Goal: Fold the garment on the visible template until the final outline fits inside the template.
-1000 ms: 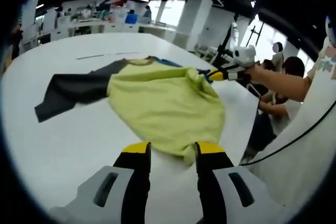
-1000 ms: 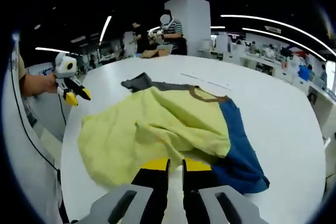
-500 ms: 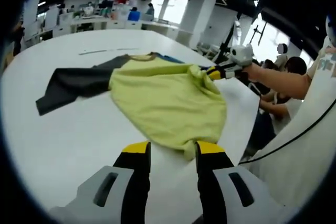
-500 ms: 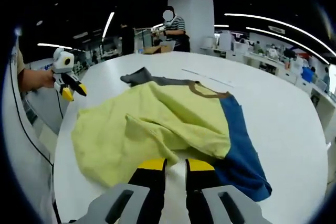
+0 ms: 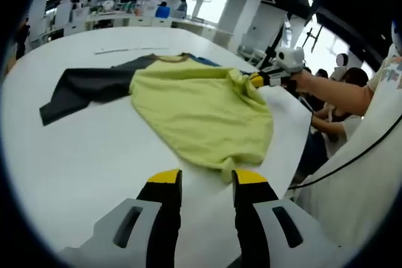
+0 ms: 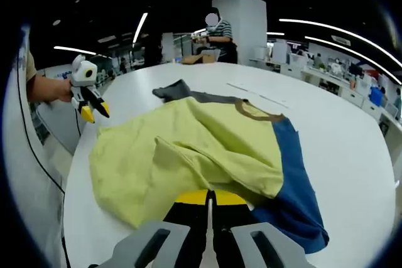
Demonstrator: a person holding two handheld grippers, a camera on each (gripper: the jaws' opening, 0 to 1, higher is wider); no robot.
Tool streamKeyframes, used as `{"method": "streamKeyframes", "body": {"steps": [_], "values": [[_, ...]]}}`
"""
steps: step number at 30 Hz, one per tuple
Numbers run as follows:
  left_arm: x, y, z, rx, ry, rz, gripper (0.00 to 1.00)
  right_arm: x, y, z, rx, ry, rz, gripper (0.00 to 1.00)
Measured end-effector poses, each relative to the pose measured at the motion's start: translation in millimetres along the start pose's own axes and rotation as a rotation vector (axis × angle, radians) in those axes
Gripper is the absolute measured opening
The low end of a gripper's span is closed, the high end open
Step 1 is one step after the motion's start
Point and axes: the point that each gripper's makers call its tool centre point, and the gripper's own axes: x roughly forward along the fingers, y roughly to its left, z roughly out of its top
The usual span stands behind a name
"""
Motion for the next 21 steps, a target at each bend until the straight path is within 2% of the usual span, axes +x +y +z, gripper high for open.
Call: {"method": "streamKeyframes", "body": {"steps": [3,5,10,15,21], "values": [[6,-3.4,-9.6,-0.028,0.026,-0.016,0.26,-1,0,1.2,0.001,-0.005,0.000,0.00],[10,-12.4,-14.4,-0.036,0.040,-0.047,0.25,-2,0,3.1,0.000,-0.011,-0.004,0.00],[18,-15.5,-25.2,-0.039,0.071,-0.071,0.23,-4,-2,2.7,-0.001,-0.013,-0.004,0.00],[23,-18.7,-19.1,-0.071,0.058,-0.094,0.21,-5,0,3.6,-0.002,-0.017,-0.004,0.00],[31,-24.6,-15.3,-0.044,0.059,-0.114,0.13,-7,0,2.7,0.003,-0.018,-0.005,0.00]]}}
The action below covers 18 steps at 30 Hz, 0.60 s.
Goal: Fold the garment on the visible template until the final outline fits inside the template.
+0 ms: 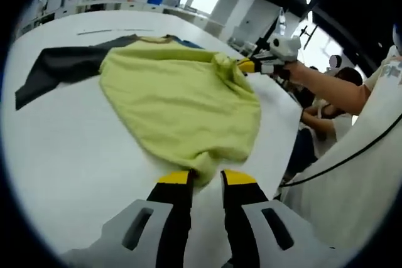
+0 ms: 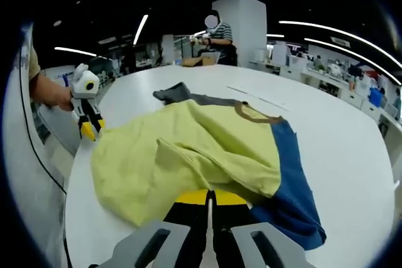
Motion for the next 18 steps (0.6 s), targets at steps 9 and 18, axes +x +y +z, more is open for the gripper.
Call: {"method": "streamKeyframes", "body": {"steps": [9,18], "values": [[1,-1.3,-6.6,0.014,0.029,-0.018,0.02,-9,2,-2.2,0.003,-0.002,-0.009,0.00],[-5,-2.3,-3.4,0.012,0.022,-0.028,0.01,-26,6,-8.9,0.013,0.003,-0.016,0.00]]}}
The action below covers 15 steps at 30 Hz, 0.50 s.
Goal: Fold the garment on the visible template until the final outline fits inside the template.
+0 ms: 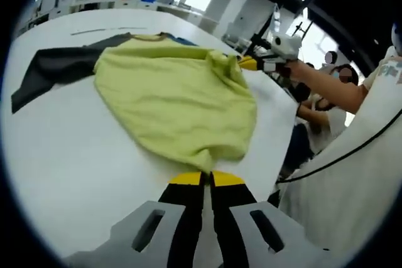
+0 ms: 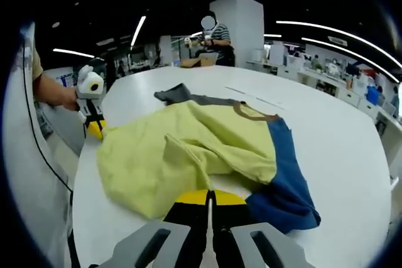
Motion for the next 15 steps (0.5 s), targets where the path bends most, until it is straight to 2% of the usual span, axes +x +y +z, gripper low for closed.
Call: {"method": "streamKeyframes", "body": {"steps": [15], "values": [[-13,5.1,5.1,0.015,-0.012,0.005,0.01,-41,16,-24.5,0.050,0.060,-0.006,0.00]]}}
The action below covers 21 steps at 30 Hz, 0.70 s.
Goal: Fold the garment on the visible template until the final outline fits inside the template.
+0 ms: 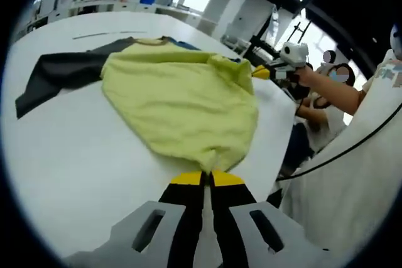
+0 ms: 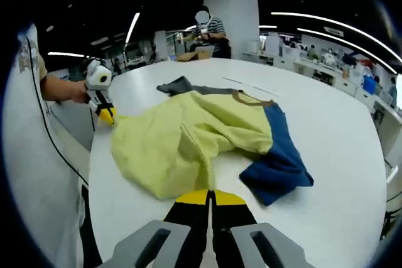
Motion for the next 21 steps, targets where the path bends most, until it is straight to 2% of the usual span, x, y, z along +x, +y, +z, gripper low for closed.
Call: {"method": "streamKeyframes", "body": {"steps": [6,10,16,21], "values": [[-6,1.3,-0.2,0.000,-0.005,0.010,0.00,-13,14,-12.5,0.011,0.026,0.009,0.00],[-9,3.5,0.2,-0.002,-0.009,0.017,0.00,-19,27,-20.8,0.069,0.035,0.026,0.00],[-15,7.5,2.6,-0.010,-0.020,0.029,0.00,-28,42,-37.2,0.095,0.070,0.040,0.00],[-25,9.3,4.8,-0.009,-0.021,0.039,0.00,-41,48,-41.5,0.139,0.078,0.051,0.00]]}}
